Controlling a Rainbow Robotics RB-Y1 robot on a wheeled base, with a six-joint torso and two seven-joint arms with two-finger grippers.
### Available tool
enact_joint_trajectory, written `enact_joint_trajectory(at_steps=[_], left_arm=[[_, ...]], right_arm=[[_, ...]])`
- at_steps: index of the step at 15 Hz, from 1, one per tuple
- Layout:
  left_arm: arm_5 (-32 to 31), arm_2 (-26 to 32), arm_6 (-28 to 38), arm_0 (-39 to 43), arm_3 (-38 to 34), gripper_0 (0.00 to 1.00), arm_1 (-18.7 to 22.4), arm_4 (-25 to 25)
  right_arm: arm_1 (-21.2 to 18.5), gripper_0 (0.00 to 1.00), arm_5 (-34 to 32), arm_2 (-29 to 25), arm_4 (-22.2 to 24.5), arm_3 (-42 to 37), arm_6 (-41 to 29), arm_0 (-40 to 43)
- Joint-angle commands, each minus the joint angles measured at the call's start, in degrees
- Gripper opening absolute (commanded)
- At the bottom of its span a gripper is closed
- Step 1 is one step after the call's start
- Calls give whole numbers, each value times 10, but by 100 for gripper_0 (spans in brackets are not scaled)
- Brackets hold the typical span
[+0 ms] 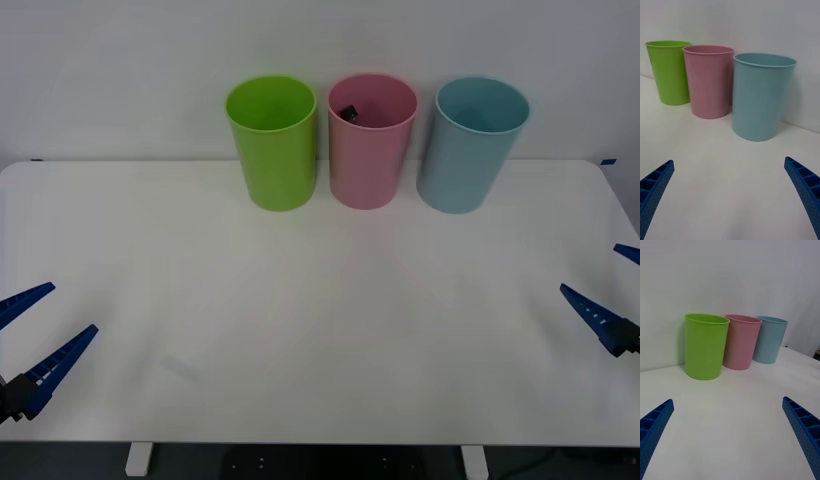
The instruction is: Grasp the object on the table and drop it into the matching bin: aluminum can to the light blue bin, PET bottle to the pink bin.
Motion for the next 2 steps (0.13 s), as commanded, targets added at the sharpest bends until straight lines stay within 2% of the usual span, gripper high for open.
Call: enact_joint_trajectory(at_steps=[1,2], left_arm=[[0,0,0,0,0,100,0,0],[0,0,0,0,0,100,0,0]], right_arm=[[0,100,0,-1,0,0,0,1],[0,100,0,-1,0,0,0,1]])
